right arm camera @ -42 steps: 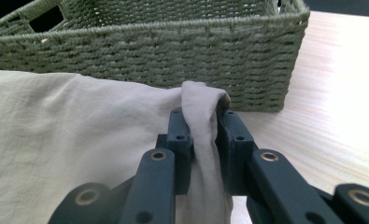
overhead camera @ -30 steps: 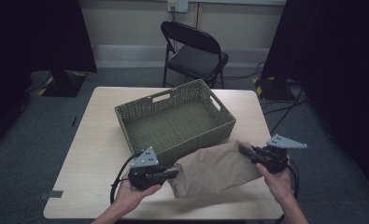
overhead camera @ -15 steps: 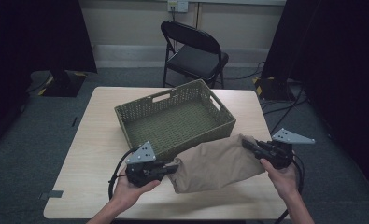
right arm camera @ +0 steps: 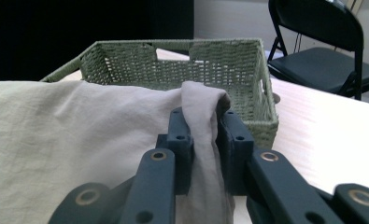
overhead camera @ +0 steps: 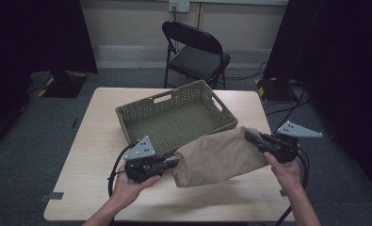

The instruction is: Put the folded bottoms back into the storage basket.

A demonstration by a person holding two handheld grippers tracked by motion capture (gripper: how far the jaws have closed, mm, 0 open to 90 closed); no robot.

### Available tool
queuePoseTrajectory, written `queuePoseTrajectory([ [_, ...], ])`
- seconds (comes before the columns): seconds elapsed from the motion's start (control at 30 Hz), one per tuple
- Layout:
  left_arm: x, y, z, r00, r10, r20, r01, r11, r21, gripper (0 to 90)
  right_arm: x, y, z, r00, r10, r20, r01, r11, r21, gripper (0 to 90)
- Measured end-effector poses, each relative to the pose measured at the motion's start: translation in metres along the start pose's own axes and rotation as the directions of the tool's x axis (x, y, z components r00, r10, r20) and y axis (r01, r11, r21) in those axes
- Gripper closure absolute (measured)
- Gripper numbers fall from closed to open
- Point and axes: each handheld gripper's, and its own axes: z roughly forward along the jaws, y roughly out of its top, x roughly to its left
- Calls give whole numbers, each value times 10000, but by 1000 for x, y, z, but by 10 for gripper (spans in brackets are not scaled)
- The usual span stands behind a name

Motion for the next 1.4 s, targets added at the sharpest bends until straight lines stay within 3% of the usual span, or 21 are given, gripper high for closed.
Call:
queuePoseTrajectory([
  [0.3, 5, 14, -9, 9996, 41, -265, -52, 9992, -389, 808, -2, 24, 3, 9999, -71, -106, 66, 9989, -460, 765],
  [0.6, 18, 23, -22, 9981, -84, -604, 44, 9979, -649, 808, -3, 44, 21, 9996, -51, -289, 27, 9967, -814, 765],
  [0.97, 27, 31, -41, 9947, -159, -1020, 43, 9936, -1130, 809, 6, 70, 33, 9984, -288, -492, 233, 9938, -1086, 765],
  [1.4, 34, 40, -48, 9903, -196, -1376, 5, 9905, -1378, 809, 6, 90, 47, 9979, -437, -474, 376, 9917, -1229, 765],
])
